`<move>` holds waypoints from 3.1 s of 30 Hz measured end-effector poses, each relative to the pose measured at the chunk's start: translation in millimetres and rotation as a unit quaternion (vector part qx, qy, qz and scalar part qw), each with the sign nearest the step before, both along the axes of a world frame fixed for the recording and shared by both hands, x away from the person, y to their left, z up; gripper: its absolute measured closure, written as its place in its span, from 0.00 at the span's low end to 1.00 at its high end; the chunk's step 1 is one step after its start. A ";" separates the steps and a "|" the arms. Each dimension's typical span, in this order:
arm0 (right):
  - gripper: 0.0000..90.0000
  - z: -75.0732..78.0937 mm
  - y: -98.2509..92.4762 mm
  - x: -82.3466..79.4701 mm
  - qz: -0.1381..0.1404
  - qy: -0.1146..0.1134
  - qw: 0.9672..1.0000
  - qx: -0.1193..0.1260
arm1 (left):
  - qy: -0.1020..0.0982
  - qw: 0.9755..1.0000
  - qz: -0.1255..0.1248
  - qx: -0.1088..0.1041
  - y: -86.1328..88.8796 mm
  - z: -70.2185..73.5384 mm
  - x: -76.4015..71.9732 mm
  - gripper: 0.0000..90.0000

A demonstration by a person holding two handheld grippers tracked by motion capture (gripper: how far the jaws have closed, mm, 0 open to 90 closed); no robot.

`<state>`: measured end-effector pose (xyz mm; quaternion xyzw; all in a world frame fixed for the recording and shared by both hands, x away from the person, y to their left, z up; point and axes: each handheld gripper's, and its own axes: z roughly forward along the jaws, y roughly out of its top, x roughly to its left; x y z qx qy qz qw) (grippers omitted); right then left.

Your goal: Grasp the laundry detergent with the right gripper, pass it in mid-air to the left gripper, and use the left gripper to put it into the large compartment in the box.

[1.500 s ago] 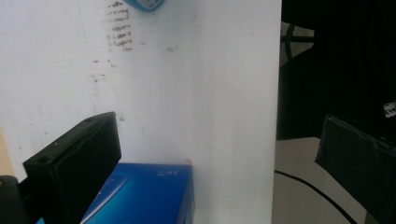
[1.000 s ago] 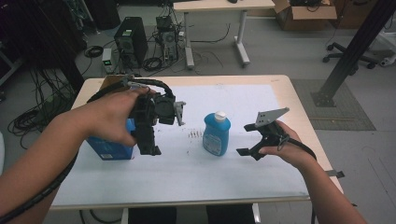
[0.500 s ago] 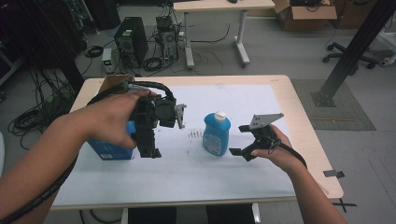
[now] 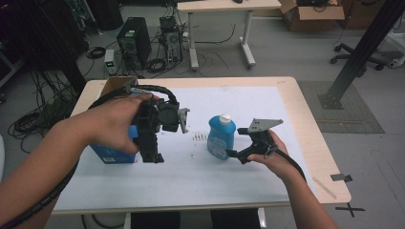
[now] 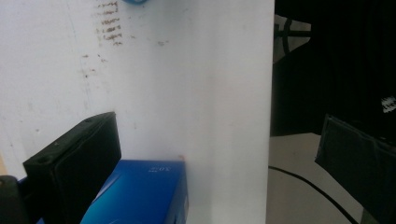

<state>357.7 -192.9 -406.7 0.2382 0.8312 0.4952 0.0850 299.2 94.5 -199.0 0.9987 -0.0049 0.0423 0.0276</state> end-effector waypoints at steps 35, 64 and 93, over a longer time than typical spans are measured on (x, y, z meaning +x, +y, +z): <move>0.01 -25.0 32.4 -4.9 -0.076 -0.056 0.995 0.016 | -0.005 1.000 0.005 -0.004 5.6 -0.4 -2.1 0.00; 0.23 -36.2 40.5 -11.3 -0.095 -0.071 0.992 0.042 | -0.005 1.000 0.007 -0.007 9.5 -1.9 -3.5 0.00; 0.39 -42.5 43.0 -9.2 -0.092 -0.072 0.992 0.036 | -0.004 1.000 0.009 -0.010 11.9 -4.6 0.1 0.00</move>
